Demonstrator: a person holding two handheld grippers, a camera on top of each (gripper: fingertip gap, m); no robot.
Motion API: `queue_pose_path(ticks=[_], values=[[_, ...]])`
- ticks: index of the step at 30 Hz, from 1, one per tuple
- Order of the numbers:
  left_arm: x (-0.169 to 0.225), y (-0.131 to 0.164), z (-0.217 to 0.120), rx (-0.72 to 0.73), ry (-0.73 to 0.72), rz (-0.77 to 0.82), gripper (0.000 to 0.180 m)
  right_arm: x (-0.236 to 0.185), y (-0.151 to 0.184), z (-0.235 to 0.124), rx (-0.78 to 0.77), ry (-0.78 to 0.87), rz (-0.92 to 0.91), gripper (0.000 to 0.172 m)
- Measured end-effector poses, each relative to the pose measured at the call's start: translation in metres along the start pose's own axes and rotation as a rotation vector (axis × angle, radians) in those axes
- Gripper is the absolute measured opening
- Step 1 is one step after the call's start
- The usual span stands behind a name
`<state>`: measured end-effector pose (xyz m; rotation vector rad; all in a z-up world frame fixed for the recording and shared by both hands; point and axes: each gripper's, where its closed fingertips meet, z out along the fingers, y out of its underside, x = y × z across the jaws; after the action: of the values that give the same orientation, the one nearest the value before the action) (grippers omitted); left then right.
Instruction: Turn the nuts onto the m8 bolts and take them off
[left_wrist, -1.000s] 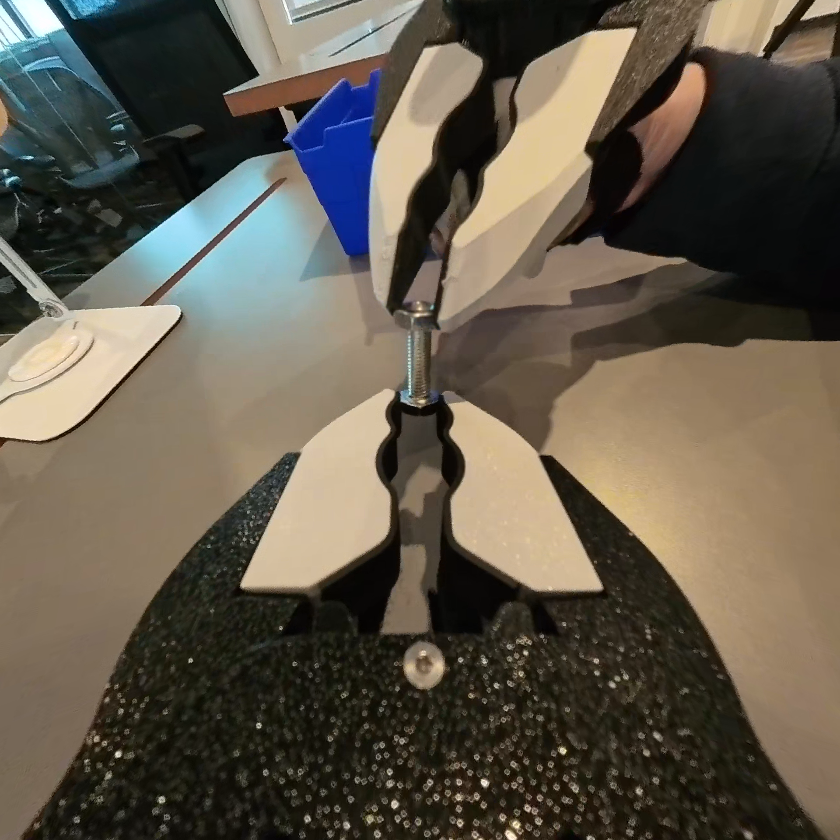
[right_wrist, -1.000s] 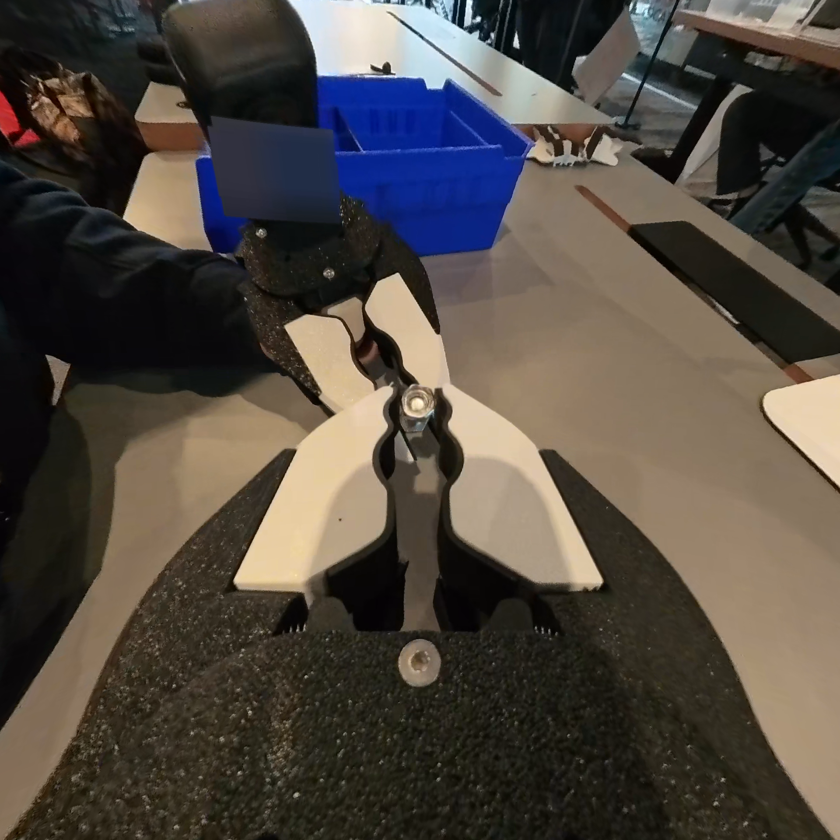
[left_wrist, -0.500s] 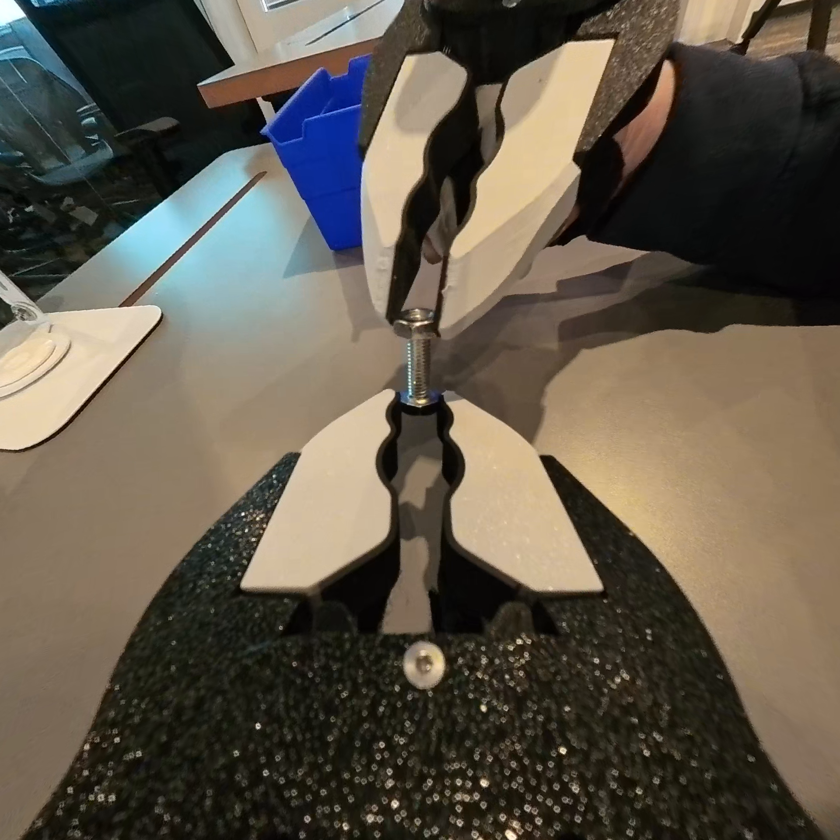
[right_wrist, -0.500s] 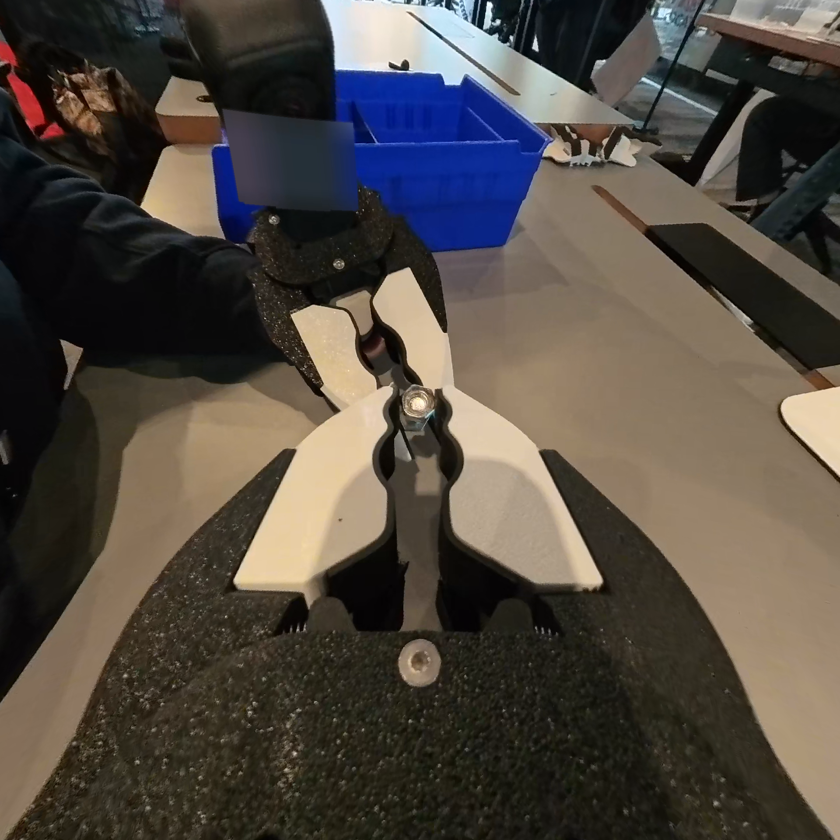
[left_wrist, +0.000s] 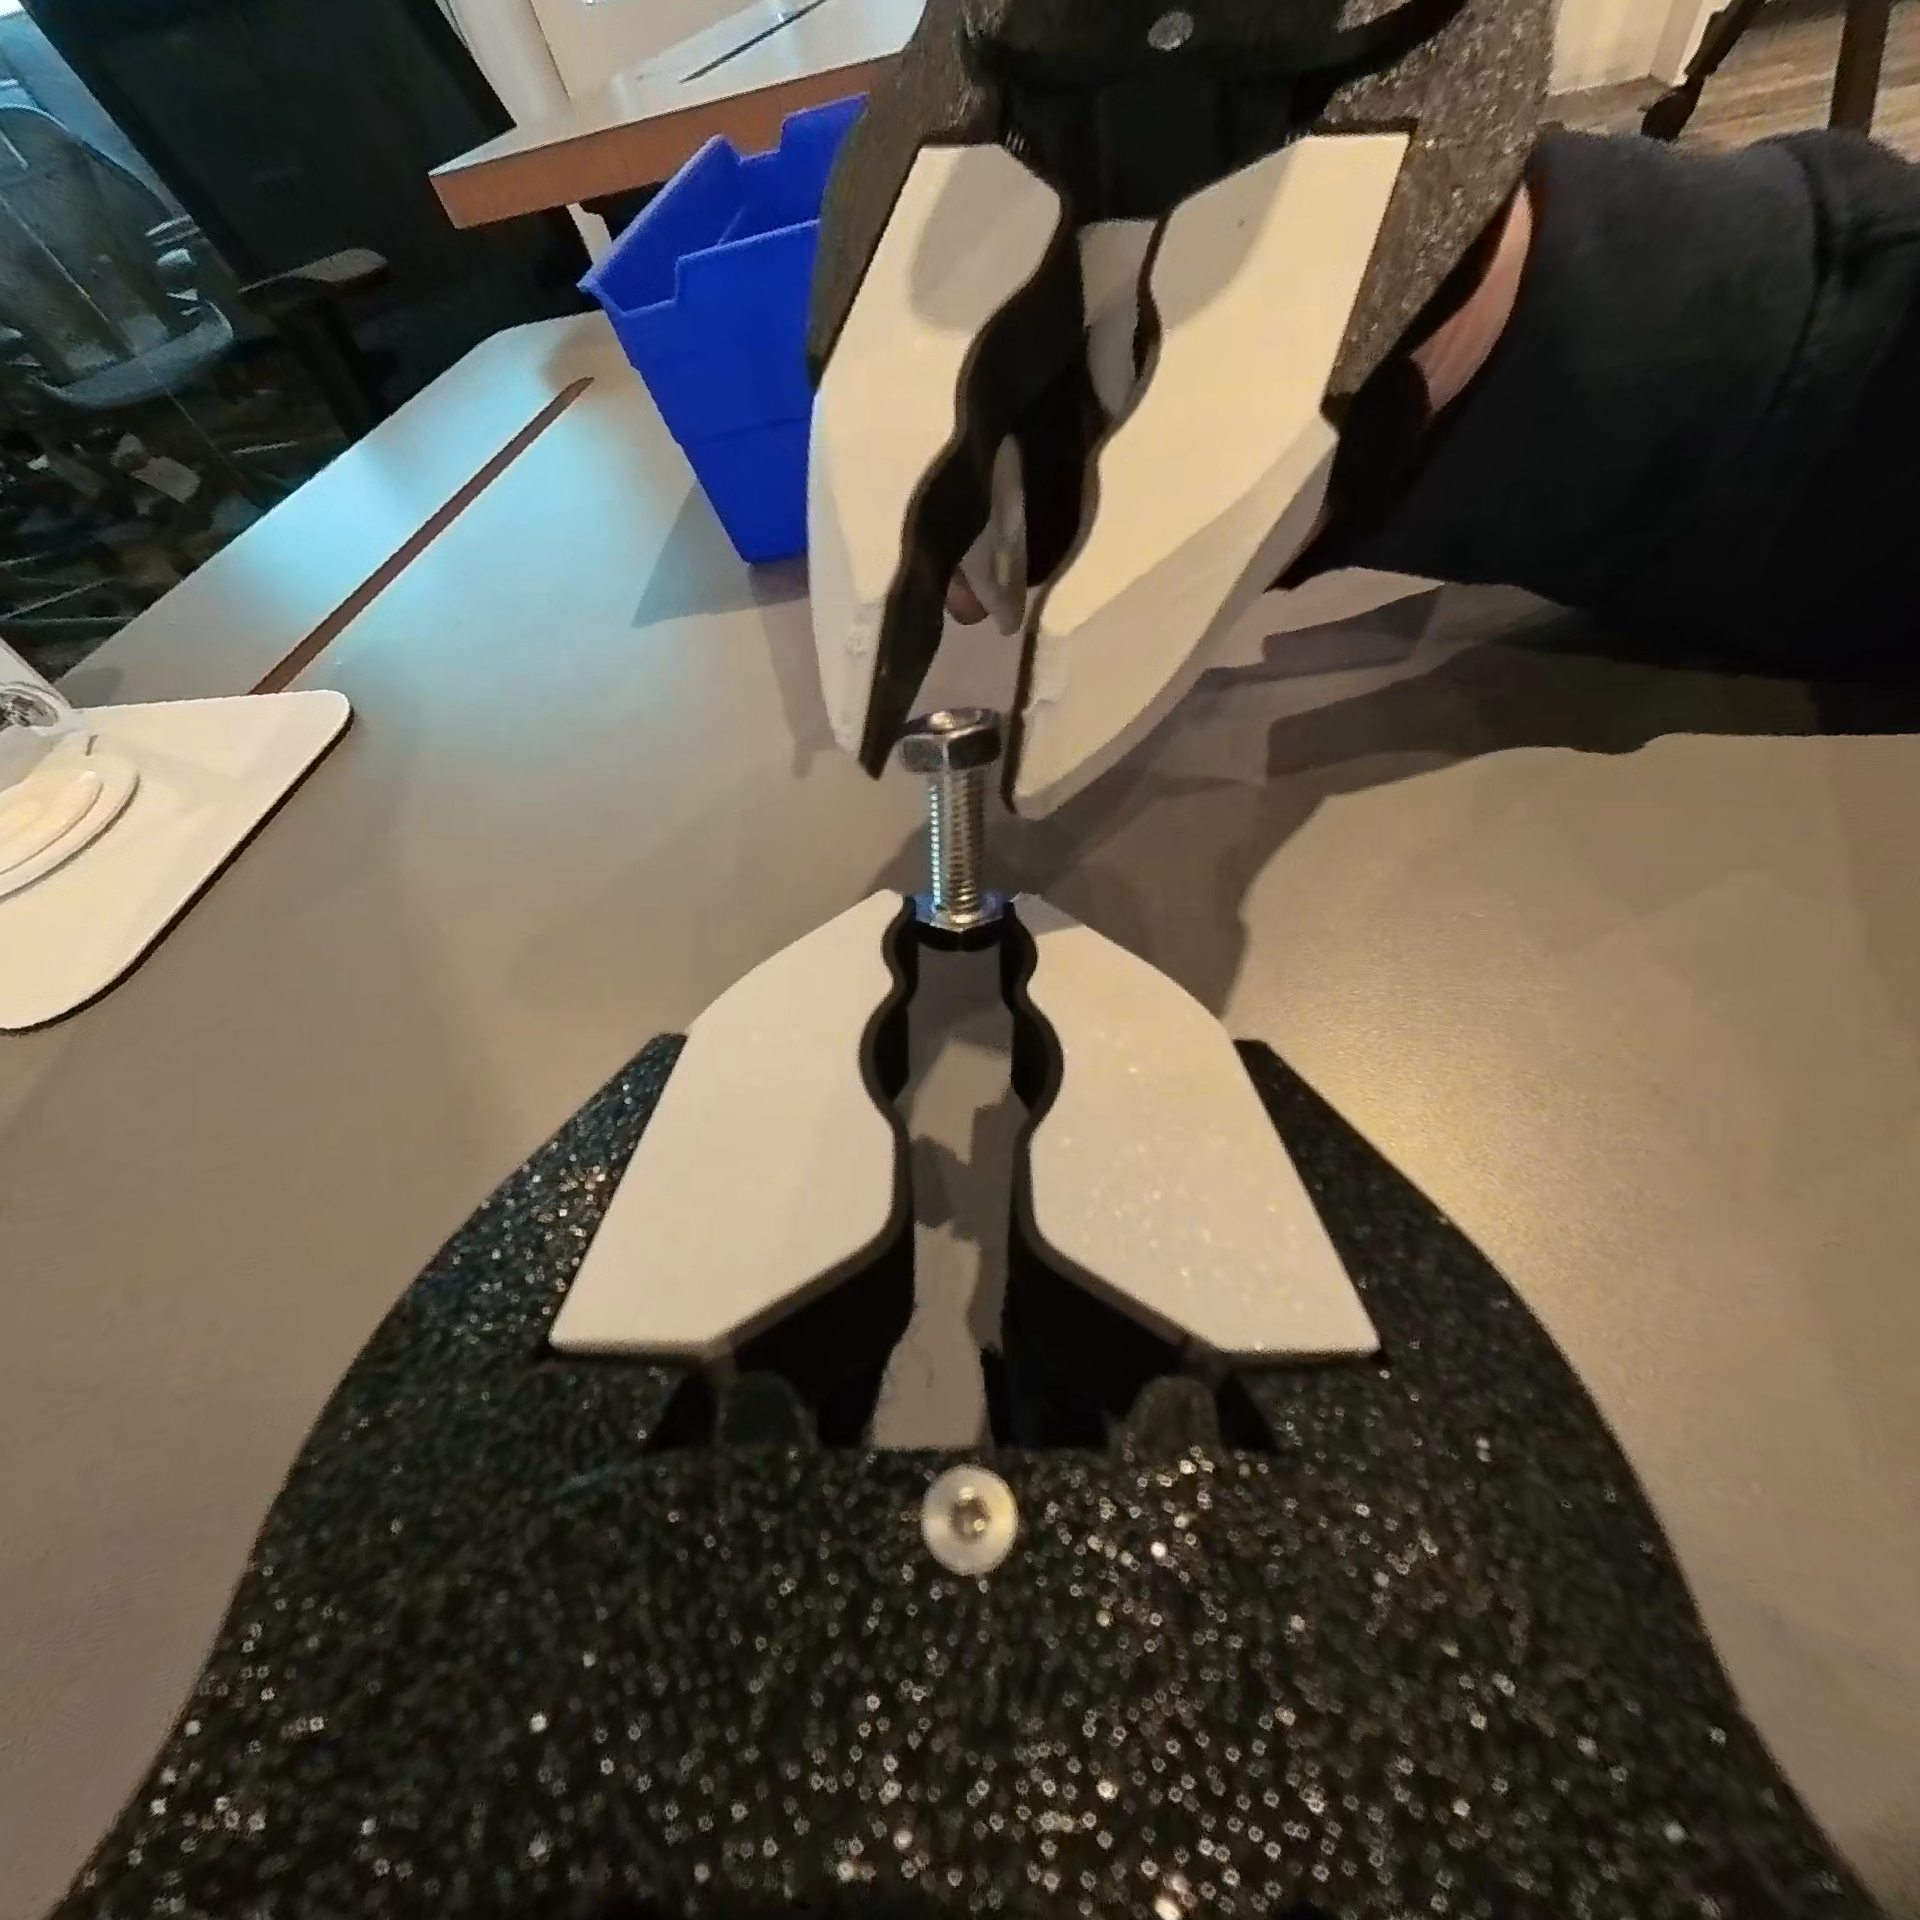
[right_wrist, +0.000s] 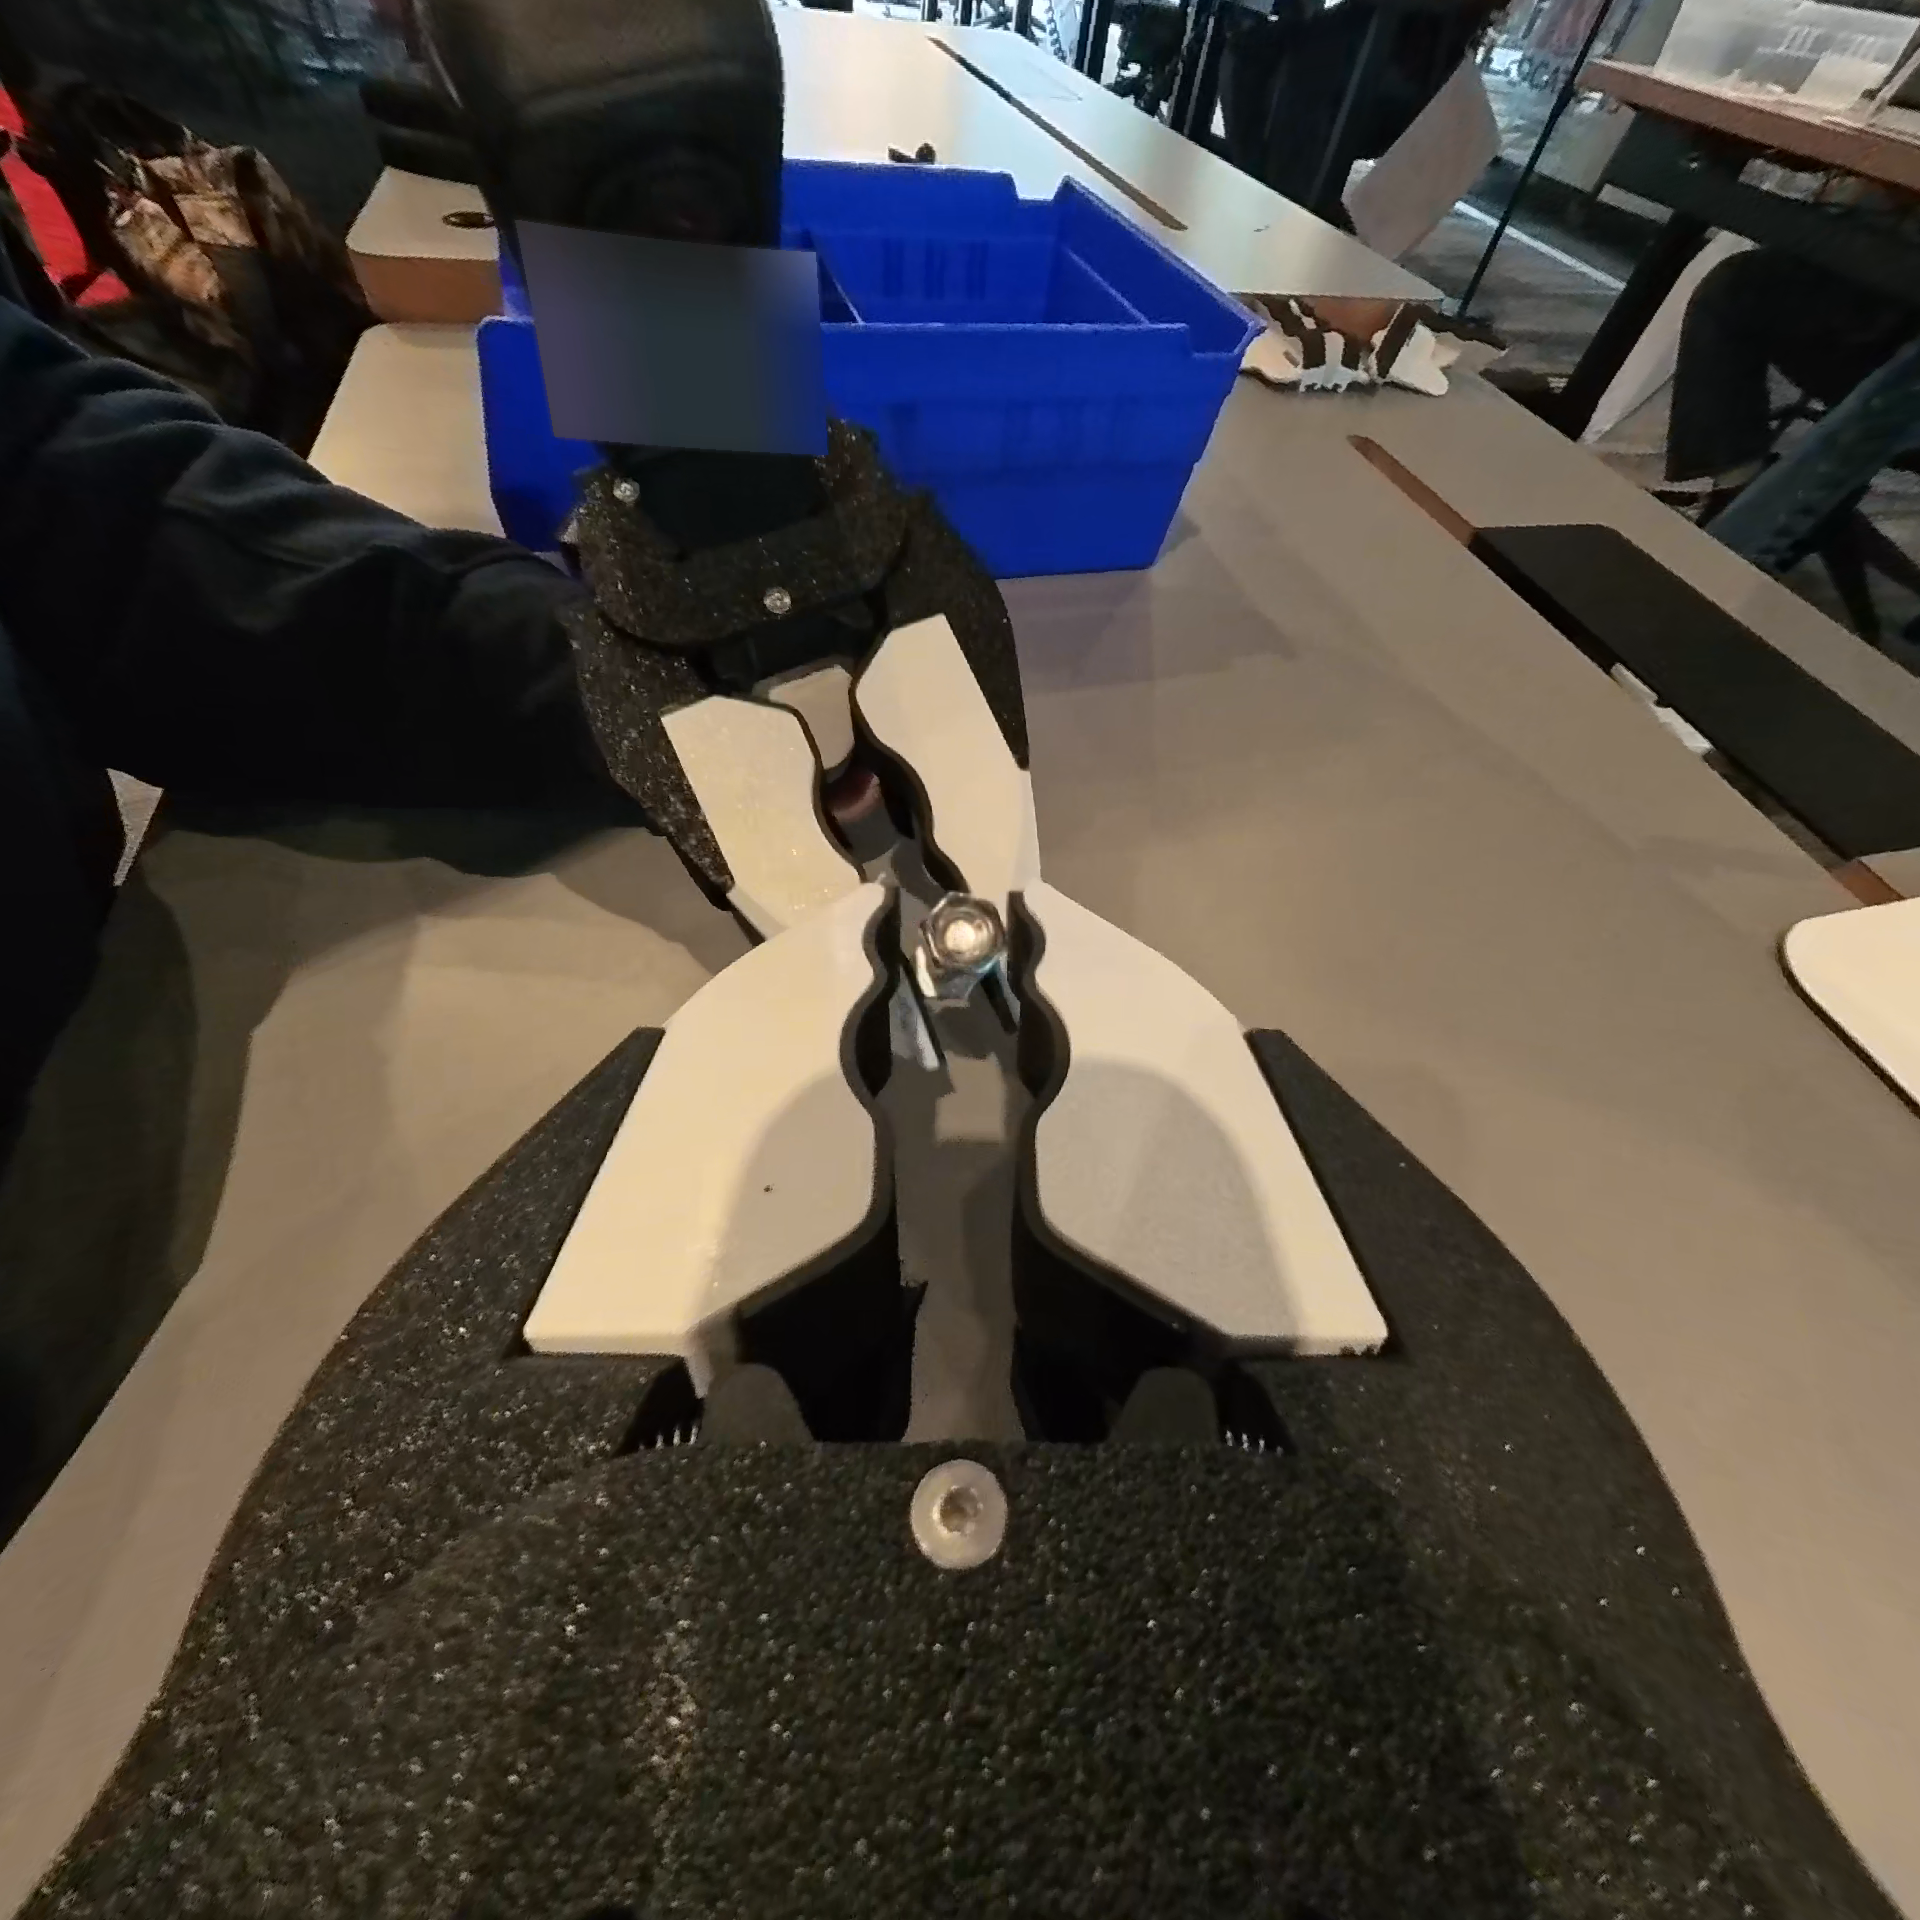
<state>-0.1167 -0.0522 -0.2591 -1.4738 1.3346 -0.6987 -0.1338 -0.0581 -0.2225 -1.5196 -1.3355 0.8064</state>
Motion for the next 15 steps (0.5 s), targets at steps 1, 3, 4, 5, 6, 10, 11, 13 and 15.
queue_pose_path(ticks=[1,3,4,5,6,10,11,13,15], values=[[0.0,0.0,0.0,-0.003,0.0,0.003,0.014,0.0,0.0,0.0,0.001,0.0,-0.002,0.019],[0.0,0.0,0.0,-0.001,0.001,0.003,0.014,0.0,-0.001,0.0,0.005,0.001,-0.004,0.019],[0.0,0.0,0.0,0.002,0.0,-0.001,0.014,0.0,-0.002,-0.001,0.009,0.002,-0.003,0.019],[0.0,-0.001,0.0,0.005,0.0,-0.004,0.014,0.0,-0.002,-0.001,0.016,0.004,-0.002,0.02],[-0.001,-0.001,-0.001,0.009,0.0,-0.007,0.014,0.001,-0.004,-0.002,0.024,0.005,-0.002,0.02],[-0.002,-0.002,-0.002,0.017,-0.001,-0.016,0.014,-0.001,-0.011,-0.008,0.077,-0.004,-0.006,0.019],[-0.002,-0.002,-0.002,0.022,-0.002,-0.019,0.014,-0.002,-0.013,-0.009,0.09,-0.013,-0.005,0.019],[-0.003,-0.004,-0.003,0.035,-0.004,-0.027,0.014,-0.002,-0.016,-0.011,0.113,-0.019,0.0,0.019],[-0.004,-0.006,-0.005,0.053,-0.007,-0.04,0.014,-0.003,-0.017,-0.012,0.132,-0.032,0.007,0.019]])
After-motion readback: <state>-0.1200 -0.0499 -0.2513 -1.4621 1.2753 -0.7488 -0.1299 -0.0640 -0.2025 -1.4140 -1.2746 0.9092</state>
